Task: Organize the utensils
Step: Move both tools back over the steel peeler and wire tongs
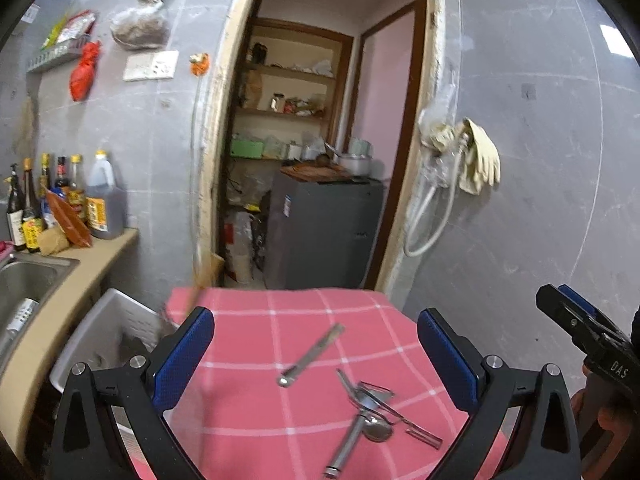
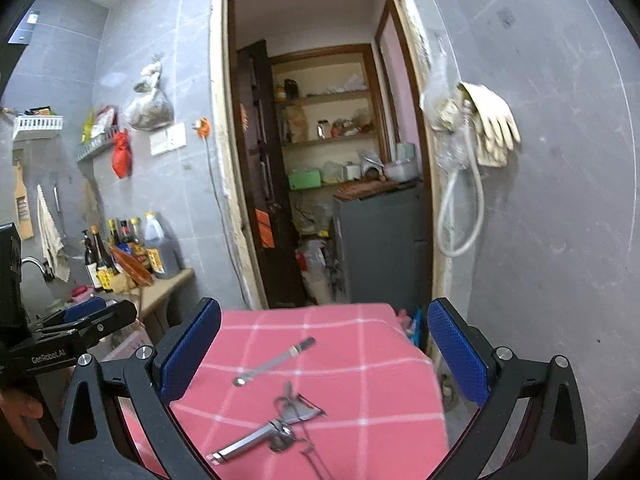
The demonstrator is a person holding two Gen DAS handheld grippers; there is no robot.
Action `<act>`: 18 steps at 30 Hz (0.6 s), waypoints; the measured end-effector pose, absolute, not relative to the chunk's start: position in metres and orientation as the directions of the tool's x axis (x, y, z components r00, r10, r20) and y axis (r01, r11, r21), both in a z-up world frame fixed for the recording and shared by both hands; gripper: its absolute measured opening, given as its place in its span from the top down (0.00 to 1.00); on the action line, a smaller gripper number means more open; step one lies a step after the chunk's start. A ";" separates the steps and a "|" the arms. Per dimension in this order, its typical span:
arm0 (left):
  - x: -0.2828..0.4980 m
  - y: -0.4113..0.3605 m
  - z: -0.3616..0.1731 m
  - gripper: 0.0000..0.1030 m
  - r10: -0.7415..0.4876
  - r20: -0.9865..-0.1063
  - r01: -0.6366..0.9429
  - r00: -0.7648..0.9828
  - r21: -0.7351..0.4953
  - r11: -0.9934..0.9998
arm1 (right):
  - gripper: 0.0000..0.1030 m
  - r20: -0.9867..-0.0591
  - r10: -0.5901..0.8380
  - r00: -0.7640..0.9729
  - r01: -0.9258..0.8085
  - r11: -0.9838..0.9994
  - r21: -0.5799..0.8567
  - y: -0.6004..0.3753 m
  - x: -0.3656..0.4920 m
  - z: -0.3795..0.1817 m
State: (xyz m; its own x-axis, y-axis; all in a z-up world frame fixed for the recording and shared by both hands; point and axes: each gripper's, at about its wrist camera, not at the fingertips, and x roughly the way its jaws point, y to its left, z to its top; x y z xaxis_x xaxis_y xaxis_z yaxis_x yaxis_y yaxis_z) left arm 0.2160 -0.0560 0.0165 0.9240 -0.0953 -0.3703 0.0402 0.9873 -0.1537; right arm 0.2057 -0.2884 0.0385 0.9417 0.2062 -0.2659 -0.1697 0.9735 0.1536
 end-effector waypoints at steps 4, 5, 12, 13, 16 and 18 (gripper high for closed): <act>0.228 -0.074 -0.004 0.01 -0.120 -0.419 0.059 0.900 -0.154 0.986 | 0.01 -0.315 0.189 0.930 -0.149 0.978 0.148 -0.306 0.218 0.020; 0.232 -0.077 -0.010 0.01 -0.125 -0.436 0.062 0.891 -0.155 0.986 | 0.01 -0.332 0.190 0.924 -0.148 0.978 0.149 -0.310 0.221 0.014; 0.249 -0.092 -0.059 0.01 -0.136 -0.545 0.072 0.828 -0.137 0.988 | 0.01 -0.445 0.240 0.863 -0.180 0.968 0.172 -0.320 0.245 -0.032; 0.251 -0.093 -0.067 0.01 -0.133 -0.563 0.071 0.815 -0.131 0.989 | 0.01 -0.462 0.251 0.850 -0.188 0.966 0.179 -0.319 0.250 -0.040; 0.258 -0.095 -0.084 0.01 -0.140 -0.607 0.075 0.782 -0.132 0.988 | 0.01 -0.509 0.299 0.807 -0.219 0.952 0.213 -0.318 0.264 -0.063; 0.261 -0.094 -0.094 0.01 -0.148 -0.632 0.075 0.761 -0.141 0.987 | 0.02 -0.534 0.330 0.779 -0.240 0.943 0.232 -0.314 0.271 -0.076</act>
